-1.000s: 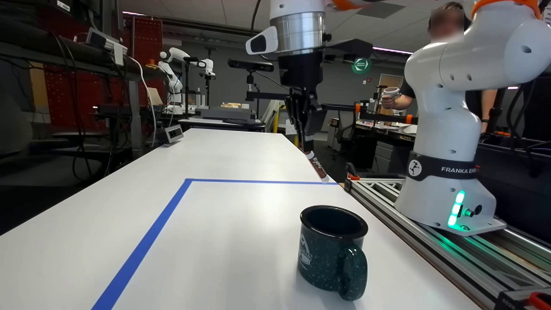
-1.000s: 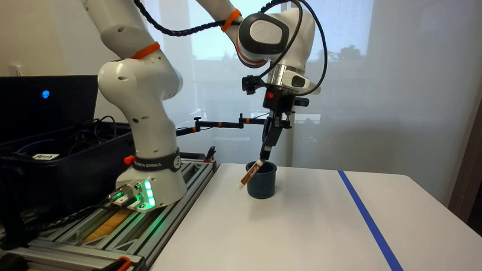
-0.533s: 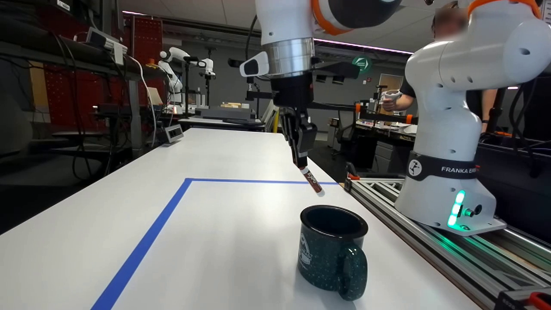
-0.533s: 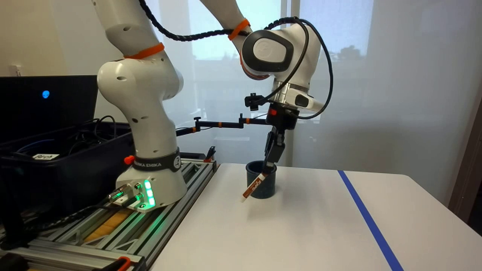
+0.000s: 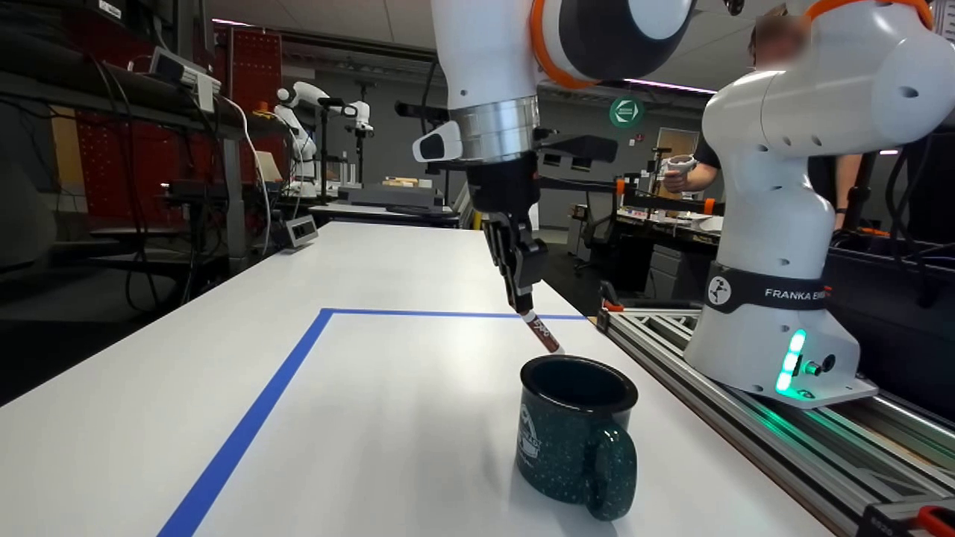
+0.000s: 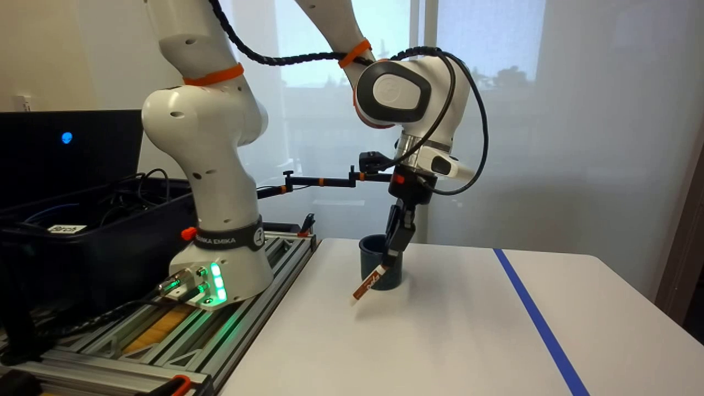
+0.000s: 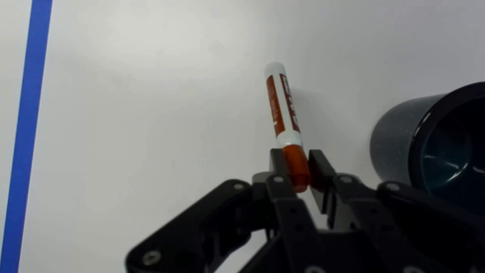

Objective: Take the marker out of the cup

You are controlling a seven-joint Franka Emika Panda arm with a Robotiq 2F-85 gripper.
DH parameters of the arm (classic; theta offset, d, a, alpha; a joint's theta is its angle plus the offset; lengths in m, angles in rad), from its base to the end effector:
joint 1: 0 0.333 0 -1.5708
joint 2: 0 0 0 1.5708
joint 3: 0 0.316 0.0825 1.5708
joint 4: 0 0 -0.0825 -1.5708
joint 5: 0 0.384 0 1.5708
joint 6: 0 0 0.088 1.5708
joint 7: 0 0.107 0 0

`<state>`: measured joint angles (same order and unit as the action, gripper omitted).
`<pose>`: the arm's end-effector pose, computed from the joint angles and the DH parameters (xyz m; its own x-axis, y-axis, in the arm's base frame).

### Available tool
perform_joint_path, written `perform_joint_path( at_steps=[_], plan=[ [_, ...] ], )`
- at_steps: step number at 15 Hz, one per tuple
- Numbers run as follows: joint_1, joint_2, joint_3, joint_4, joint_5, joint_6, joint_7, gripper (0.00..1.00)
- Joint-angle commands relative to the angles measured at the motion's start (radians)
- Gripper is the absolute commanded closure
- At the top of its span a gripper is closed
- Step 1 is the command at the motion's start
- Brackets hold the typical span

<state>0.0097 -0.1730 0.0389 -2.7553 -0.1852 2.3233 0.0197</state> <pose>0.3582 0.0134 0.2509 0.9535 0.1507 -0.2612 0.1843 -0.9768 0.1094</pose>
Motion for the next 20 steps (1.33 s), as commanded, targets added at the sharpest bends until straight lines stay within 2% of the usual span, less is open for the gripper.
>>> perform_joint_path(
  at_steps=[1, 5, 6, 8, 10, 14, 17, 20],
  plan=[
    [-0.002, 0.013, -0.004, 0.001, -0.006, 0.019, -0.006, 0.95],
    [-0.002, 0.021, -0.005, 0.002, -0.006, 0.021, -0.006, 0.95],
    [-0.002, 0.023, -0.005, 0.003, -0.005, 0.019, -0.007, 0.55],
    [-0.002, 0.036, -0.008, 0.003, 0.004, 0.022, -0.015, 0.49],
    [-0.004, 0.086, -0.015, 0.003, 0.013, 0.027, -0.025, 0.34],
    [0.008, 0.336, -0.018, -0.008, 0.132, 0.084, -0.129, 0.03],
    [0.006, 0.443, 0.013, -0.017, 0.196, 0.128, -0.152, 0.00],
    [0.003, 0.414, 0.013, -0.008, 0.181, 0.124, -0.132, 0.00]
  ],
)
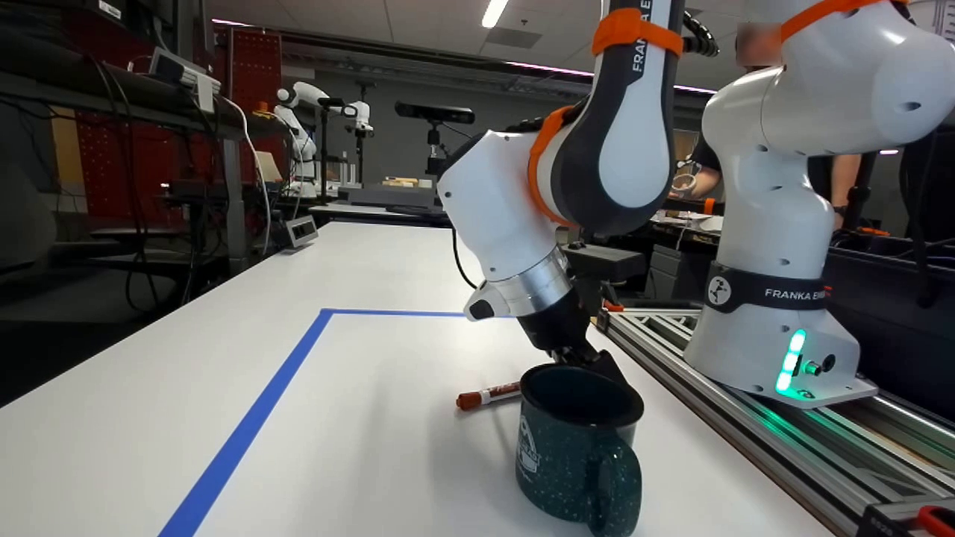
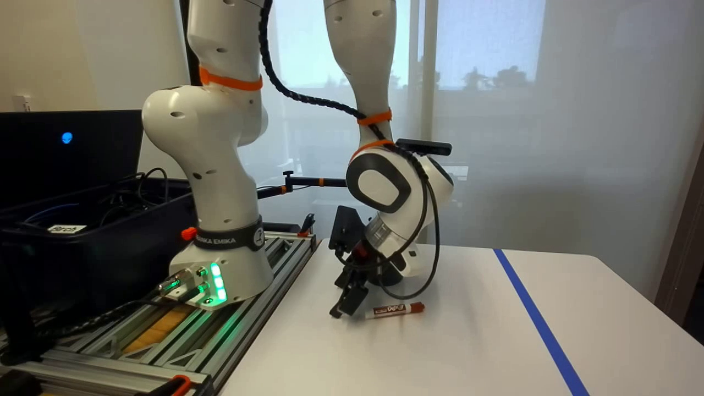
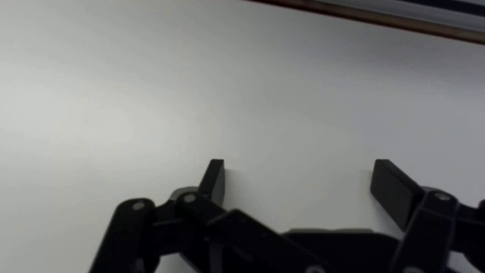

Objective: Take the marker out of the cup

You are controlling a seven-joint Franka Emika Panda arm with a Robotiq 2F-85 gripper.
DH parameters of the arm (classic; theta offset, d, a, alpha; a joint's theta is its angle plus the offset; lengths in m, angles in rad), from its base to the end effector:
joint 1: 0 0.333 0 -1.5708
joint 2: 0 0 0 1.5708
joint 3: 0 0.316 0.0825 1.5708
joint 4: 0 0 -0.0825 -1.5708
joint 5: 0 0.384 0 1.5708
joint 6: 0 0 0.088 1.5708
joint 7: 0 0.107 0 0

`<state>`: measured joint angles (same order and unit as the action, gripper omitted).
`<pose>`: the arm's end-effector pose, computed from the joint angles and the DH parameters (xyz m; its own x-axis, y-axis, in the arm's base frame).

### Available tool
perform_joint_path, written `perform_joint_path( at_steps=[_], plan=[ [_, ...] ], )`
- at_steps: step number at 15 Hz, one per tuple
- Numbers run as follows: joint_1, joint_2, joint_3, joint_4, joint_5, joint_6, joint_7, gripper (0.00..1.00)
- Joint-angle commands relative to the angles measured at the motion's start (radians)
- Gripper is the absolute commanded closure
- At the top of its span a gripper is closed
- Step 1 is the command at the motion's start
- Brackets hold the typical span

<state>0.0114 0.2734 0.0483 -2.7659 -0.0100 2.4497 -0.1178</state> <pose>0.2991 0.0203 0.1037 0.8153 0.1798 -0.5504 0.1648 -0.9833 -0.0772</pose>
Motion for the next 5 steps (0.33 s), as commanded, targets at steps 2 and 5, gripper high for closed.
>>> perform_joint_path(
  at_steps=[2, 5],
  plan=[
    [0.000, -0.002, 0.000, 0.010, 0.000, -0.004, 0.002, 0.00],
    [0.000, -0.008, 0.000, 0.014, 0.000, -0.004, 0.002, 0.00]
  ],
)
